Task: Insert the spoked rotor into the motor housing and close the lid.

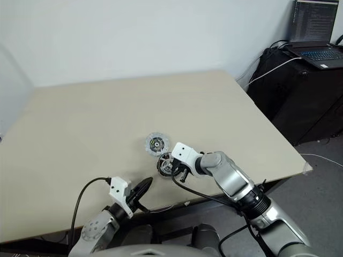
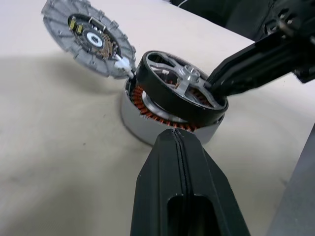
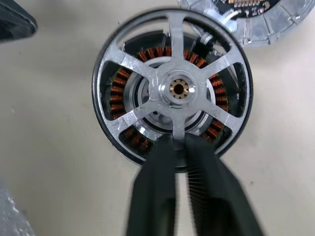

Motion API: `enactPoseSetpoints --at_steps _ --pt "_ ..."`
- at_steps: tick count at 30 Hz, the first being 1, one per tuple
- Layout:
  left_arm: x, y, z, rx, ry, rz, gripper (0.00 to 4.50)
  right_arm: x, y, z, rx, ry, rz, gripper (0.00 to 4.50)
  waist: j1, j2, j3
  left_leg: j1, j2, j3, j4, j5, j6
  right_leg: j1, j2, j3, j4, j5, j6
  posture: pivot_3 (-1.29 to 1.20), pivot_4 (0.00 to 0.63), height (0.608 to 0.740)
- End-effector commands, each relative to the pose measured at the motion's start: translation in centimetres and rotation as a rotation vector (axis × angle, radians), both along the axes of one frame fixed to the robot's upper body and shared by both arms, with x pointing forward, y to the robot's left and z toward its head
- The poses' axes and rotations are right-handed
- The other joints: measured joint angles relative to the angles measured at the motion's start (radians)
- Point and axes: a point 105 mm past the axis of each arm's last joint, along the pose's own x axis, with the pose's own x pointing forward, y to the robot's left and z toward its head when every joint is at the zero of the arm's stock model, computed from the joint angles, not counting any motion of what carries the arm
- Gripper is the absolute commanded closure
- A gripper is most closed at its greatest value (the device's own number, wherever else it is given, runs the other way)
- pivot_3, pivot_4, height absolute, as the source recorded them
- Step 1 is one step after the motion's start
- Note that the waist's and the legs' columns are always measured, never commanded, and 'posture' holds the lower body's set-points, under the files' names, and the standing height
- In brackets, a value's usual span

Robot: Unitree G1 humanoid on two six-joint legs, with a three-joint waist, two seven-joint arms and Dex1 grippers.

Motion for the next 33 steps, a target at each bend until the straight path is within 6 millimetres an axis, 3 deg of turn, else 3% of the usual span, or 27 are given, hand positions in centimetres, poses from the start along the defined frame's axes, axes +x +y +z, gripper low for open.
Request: enactPoseSetpoints --at_steps 1,3,16,20,24,33 --pt "0.3 -0.4 1.6 -0.006 -0.049 -0.006 4.50 0.5 0.3 0.8 0.017 -0.039 0.005 3.02 0.000 0.000 0.000 0.000 0.000 0.000 0.000 0.000 0.000 0.000 0.000 0.000 0.000 0.000 0.000 0.00 0.000 0.740" --pt "0.4 -0.4 1.8 -0.006 -0.049 -0.006 4.50 0.5 0.6 1.4 0.039 -0.051 0.008 2.39 0.000 0.000 0.000 0.000 0.000 0.000 0.000 0.000 0.000 0.000 0.000 0.000 0.000 0.000 0.000 0.00 0.000 0.740" --pt "0.5 -0.8 2.4 -0.009 -0.042 -0.025 4.50 0.9 1.5 4.4 0.149 -0.135 0.000 2.39 0.000 0.000 0.000 0.000 0.000 0.000 0.000 0.000 0.000 0.000 0.000 0.000 0.000 0.000 0.000 0.00 0.000 0.740" --pt "0.5 -0.8 2.4 -0.010 -0.043 -0.027 4.50 1.0 2.2 6.0 0.238 -0.156 -0.017 3.28 0.000 0.000 0.000 0.000 0.000 0.000 0.000 0.000 0.000 0.000 0.001 0.000 0.000 0.000 0.000 0.00 0.000 0.740" --pt "0.6 -0.7 2.5 -0.002 -0.051 -0.028 4.50 1.2 2.4 4.7 0.234 -0.154 -0.062 4.48 0.001 0.000 0.000 0.000 0.000 0.000 0.000 0.000 0.000 0.000 0.000 0.000 0.000 0.000 0.000 0.00 0.000 0.740" --pt "0.3 -0.8 2.5 0.048 -0.077 -0.044 4.50 1.7 4.1 1.3 0.297 -0.112 -0.185 4.48 -0.002 0.001 0.000 0.000 0.000 0.001 0.000 0.000 0.000 0.000 0.001 0.000 0.000 0.000 0.000 0.00 0.000 0.740"
